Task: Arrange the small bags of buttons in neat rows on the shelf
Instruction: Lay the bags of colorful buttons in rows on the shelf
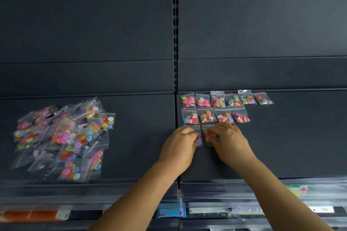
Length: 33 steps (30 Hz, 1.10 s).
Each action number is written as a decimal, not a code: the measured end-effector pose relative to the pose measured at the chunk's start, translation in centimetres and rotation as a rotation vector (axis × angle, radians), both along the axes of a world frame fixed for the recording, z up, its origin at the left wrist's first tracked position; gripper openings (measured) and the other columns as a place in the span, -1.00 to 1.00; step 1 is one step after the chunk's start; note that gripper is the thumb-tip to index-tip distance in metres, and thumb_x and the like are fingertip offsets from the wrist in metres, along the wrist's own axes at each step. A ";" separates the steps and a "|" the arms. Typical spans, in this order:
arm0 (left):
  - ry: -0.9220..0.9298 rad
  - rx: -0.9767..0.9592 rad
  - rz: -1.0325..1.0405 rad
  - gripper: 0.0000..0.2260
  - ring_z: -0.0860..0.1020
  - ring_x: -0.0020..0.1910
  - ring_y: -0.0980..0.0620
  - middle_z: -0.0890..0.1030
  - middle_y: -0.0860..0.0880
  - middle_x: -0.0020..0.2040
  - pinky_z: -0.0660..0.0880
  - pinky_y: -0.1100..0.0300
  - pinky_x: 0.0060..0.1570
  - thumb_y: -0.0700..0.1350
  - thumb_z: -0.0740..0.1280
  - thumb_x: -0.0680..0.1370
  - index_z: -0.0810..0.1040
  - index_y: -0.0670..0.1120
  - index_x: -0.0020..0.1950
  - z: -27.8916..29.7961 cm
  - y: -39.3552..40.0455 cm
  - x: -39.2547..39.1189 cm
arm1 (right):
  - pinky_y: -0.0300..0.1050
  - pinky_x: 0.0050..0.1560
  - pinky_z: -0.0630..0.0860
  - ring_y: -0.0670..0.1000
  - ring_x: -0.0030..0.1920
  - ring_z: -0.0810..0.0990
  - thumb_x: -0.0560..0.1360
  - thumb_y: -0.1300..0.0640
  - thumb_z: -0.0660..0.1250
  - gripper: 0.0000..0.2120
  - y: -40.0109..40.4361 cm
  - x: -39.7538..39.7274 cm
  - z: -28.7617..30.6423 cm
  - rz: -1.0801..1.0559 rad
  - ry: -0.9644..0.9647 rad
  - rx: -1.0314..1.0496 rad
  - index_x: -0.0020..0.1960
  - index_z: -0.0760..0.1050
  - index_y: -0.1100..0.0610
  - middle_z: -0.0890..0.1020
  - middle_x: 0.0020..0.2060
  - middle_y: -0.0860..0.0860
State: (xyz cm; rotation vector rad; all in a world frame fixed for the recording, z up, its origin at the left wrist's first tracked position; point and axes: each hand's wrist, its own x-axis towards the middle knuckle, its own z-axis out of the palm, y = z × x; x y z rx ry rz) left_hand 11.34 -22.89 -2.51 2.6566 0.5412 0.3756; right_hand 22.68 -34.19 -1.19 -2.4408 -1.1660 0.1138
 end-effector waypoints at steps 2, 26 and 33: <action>-0.002 0.005 -0.005 -0.71 0.39 0.26 0.01 0.50 0.02 0.27 0.42 0.14 0.17 -0.15 0.23 0.59 0.51 -0.11 0.31 0.1 0.0 0.2 | -0.13 0.02 0.41 0.09 0.17 0.41 0.54 0.12 0.26 -0.81 0.1 0.1 0.1 -0.018 -0.002 0.000 0.09 0.59 0.09 0.52 0.12 0.02; 0.001 0.226 0.293 -0.54 0.25 0.40 0.02 0.36 0.01 0.41 0.20 0.18 0.34 0.01 0.24 0.58 0.28 -0.05 0.47 3.4 5.8 -12.6 | -0.13 0.41 0.21 0.00 0.42 0.23 0.54 -0.01 0.26 -0.45 8.2 -11.2 3.3 0.342 -0.110 0.018 0.47 0.19 0.05 0.32 0.42 -0.05; 0.049 0.203 0.400 -0.53 0.24 0.39 0.04 0.35 0.04 0.40 0.21 0.18 0.34 0.03 0.23 0.59 0.26 -0.03 0.47 2.6 8.9 -18.5 | -0.13 0.39 0.20 0.00 0.41 0.25 0.54 0.00 0.26 -0.48 12.3 -16.4 2.4 0.435 -0.074 0.023 0.46 0.22 0.03 0.34 0.40 -0.06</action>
